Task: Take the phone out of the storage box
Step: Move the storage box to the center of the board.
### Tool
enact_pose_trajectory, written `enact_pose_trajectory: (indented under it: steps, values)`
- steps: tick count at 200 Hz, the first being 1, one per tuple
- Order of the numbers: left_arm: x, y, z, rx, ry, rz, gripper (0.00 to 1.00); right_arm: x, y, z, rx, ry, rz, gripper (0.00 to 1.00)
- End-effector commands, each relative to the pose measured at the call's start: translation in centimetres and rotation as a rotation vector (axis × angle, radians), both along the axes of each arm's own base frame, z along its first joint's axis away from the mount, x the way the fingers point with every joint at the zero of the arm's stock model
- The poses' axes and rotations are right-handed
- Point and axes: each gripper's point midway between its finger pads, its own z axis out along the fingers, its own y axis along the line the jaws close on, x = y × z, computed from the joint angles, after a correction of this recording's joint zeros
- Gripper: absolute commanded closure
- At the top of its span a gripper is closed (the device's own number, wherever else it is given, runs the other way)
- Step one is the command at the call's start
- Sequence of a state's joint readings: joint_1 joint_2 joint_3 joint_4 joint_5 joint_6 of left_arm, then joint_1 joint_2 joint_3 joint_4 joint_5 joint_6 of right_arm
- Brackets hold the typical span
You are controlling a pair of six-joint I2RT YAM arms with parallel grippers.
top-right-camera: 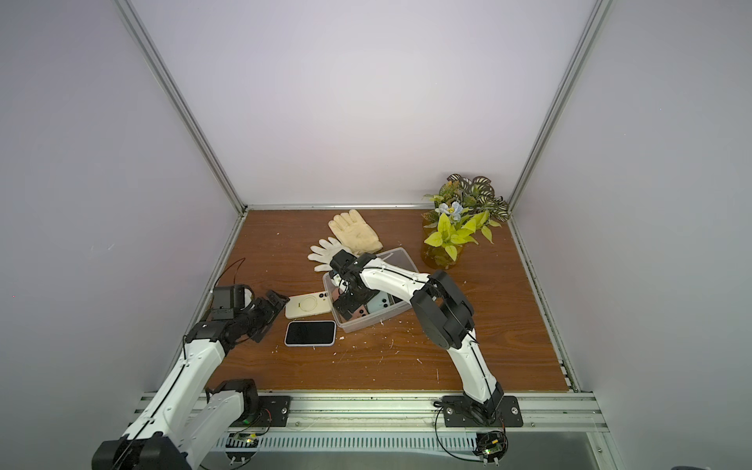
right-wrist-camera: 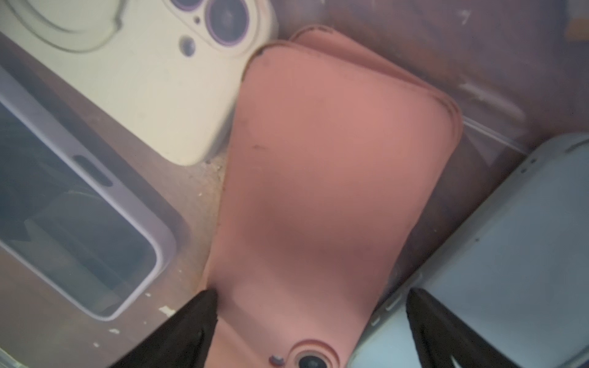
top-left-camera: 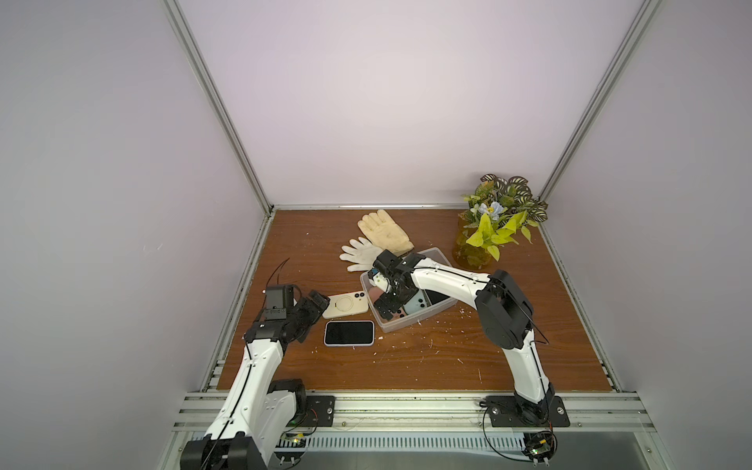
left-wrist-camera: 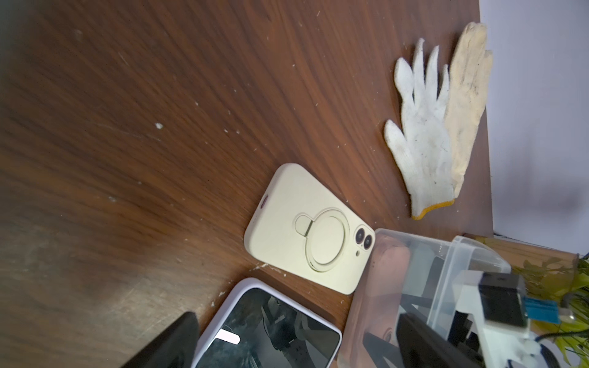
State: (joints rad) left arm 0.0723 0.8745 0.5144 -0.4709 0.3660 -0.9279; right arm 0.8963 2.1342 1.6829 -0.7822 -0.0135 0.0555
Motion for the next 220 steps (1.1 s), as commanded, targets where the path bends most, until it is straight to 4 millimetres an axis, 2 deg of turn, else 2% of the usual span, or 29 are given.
enact_pose_trajectory:
  steps: [1, 30, 52, 91, 134, 166, 194, 220]
  values:
    - [0.1, -0.3, 0.7, 0.014, 0.005, -0.042, 0.00, 0.9, -2.1, -1.7, -0.150, -0.092, -0.009, 0.01]
    - [0.7, -0.3, 1.4, 0.024, -0.011, -0.053, 0.00, 2.9, -6.4, -0.8, -0.300, -0.192, -0.092, 0.01]
    - [1.2, -0.2, 2.0, 0.035, -0.023, -0.064, 0.00, 3.9, -8.4, 0.4, -0.308, -0.201, -0.162, 0.01]
    - [2.0, -0.3, 2.8, 0.039, -0.037, -0.084, 0.00, 4.6, -7.6, 2.5, -0.159, -0.148, -0.242, 0.01]
    - [2.2, -0.6, 3.2, 0.031, -0.049, -0.100, 0.00, 6.5, -8.3, 0.7, -0.117, -0.082, -0.325, 0.01]
    - [1.9, -0.8, 3.1, 0.022, -0.050, -0.103, 0.00, 6.1, -7.3, -0.3, -0.043, 0.002, -0.354, 0.01]
    - [1.8, -0.8, 2.9, 0.022, -0.047, -0.105, 0.00, 5.4, -6.2, -0.3, 0.010, 0.045, -0.355, 0.01]
    - [1.8, -0.8, 2.8, 0.021, -0.045, -0.108, 0.00, 4.8, -6.0, 0.0, 0.022, 0.054, -0.360, 0.02]
